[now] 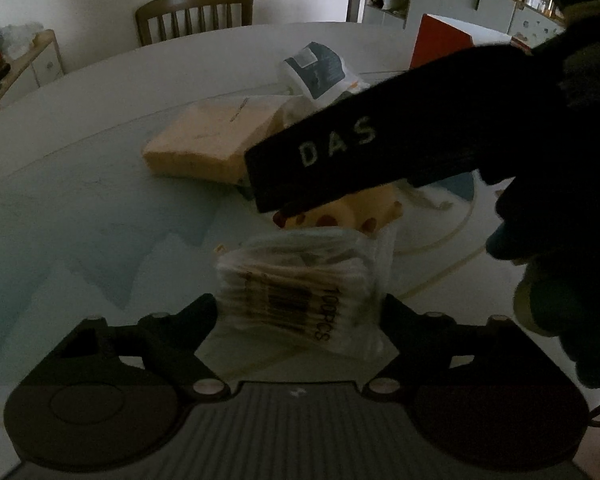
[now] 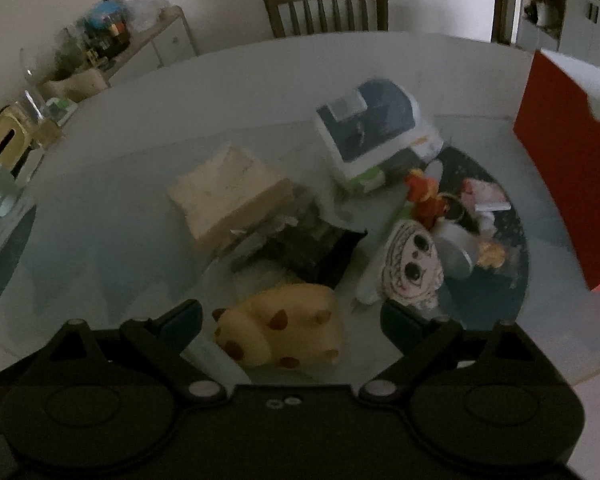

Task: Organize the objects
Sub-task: 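Grasp the bagged cotton swabs with the left gripper while the right grasps the yellow plush, then carry the cotton swabs and yellow plush with both grippers over the red box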

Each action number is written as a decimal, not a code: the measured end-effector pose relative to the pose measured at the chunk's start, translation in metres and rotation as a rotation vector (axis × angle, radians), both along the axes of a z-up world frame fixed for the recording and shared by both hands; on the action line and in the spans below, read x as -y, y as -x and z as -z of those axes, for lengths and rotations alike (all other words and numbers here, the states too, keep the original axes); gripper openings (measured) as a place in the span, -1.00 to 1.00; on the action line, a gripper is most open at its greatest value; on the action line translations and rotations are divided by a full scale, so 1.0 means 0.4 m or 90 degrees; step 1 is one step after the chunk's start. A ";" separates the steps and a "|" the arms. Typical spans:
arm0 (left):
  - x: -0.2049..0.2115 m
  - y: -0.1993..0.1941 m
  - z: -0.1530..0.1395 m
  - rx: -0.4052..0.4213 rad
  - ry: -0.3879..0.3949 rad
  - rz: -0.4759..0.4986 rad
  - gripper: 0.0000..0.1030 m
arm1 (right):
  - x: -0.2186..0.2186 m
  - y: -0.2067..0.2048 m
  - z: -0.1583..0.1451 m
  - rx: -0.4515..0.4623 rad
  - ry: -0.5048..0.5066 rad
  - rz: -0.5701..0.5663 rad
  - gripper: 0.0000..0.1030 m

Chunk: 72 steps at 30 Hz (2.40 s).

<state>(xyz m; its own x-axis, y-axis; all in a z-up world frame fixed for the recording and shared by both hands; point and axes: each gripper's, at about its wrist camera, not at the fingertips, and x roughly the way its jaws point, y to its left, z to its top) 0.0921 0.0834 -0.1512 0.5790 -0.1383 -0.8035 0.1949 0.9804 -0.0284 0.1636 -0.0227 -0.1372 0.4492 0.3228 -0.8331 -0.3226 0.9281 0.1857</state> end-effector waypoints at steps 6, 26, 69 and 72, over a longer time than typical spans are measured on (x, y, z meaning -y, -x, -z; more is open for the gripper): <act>-0.008 -0.003 -0.003 -0.001 0.009 0.004 0.39 | 0.020 -0.017 0.013 -0.052 -0.055 0.014 0.34; 0.069 0.039 -0.141 0.058 -0.023 0.004 0.35 | 0.167 0.027 -0.133 0.040 -0.052 0.009 0.20; 0.735 -0.310 -0.373 0.115 -0.091 0.080 0.36 | 0.847 -0.257 -0.258 0.162 -0.028 0.033 0.20; 0.779 -0.350 -0.362 0.106 -0.107 0.096 0.36 | 0.879 -0.285 -0.242 0.167 -0.011 0.046 0.20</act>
<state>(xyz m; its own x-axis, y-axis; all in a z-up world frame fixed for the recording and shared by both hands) 0.2323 -0.2283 -0.0064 0.6879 -0.1057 -0.7181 0.3270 0.9284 0.1766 0.2776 -0.3744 -0.0405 0.6708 0.2959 -0.6801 -0.2955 0.9477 0.1208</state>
